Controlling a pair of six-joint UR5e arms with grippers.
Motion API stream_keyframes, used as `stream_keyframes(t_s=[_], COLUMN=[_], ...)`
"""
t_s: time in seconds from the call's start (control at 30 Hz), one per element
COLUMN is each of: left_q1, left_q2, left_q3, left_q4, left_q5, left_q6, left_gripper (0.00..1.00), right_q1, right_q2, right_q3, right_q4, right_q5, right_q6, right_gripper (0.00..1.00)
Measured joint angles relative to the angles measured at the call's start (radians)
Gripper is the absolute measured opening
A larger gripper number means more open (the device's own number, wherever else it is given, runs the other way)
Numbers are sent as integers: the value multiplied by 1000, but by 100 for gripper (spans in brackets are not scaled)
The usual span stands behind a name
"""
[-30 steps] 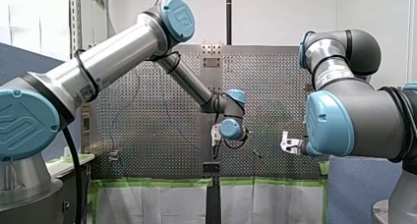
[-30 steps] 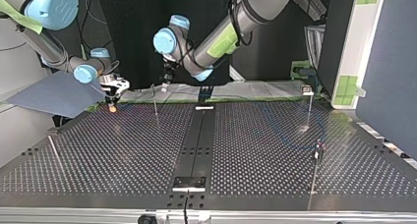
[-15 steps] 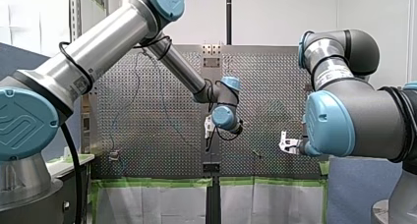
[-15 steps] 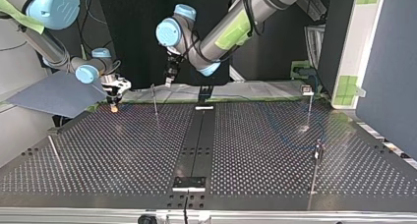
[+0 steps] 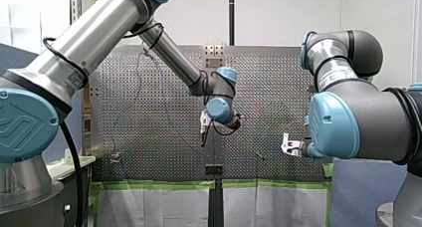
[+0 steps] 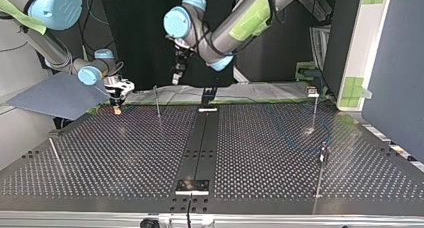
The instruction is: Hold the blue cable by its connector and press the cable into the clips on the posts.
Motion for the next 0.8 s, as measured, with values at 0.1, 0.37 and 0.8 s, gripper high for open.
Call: stream_keyframes(t_s=[0.1, 0.37, 0.8], left_q1=[-2, -5, -7], left_q2=[26, 92, 202], left_q3=[-26, -92, -202], left_q4=[-1, 0, 8], left_q5=[-9, -15, -16], left_q6=[0, 0, -5], left_gripper=[100, 100, 100], right_q1=[1, 1, 3], right_q2=[0, 0, 0], right_q3=[0, 0, 0], right_q4=[0, 0, 0], right_q5=[0, 0, -1], right_q6=[1, 0, -2], right_gripper=[0, 0, 0])
